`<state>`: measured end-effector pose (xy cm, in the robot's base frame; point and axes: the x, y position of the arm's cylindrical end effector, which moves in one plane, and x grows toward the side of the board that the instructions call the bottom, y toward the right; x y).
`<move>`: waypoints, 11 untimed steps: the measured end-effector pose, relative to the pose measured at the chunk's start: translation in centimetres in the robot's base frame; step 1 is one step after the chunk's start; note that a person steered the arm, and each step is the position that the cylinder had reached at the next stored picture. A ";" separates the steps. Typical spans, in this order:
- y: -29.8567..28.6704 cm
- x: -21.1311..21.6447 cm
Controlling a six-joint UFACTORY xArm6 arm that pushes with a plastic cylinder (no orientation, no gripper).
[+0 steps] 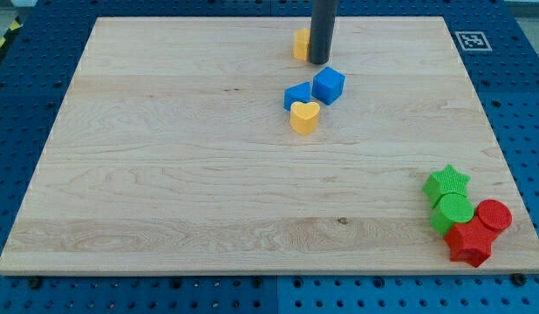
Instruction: Move the hexagon towards the top right
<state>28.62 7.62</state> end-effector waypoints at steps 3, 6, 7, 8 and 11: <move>-2.0 2.5; -6.1 -1.5; -7.5 -3.4; -7.1 -3.6; 0.6 -3.7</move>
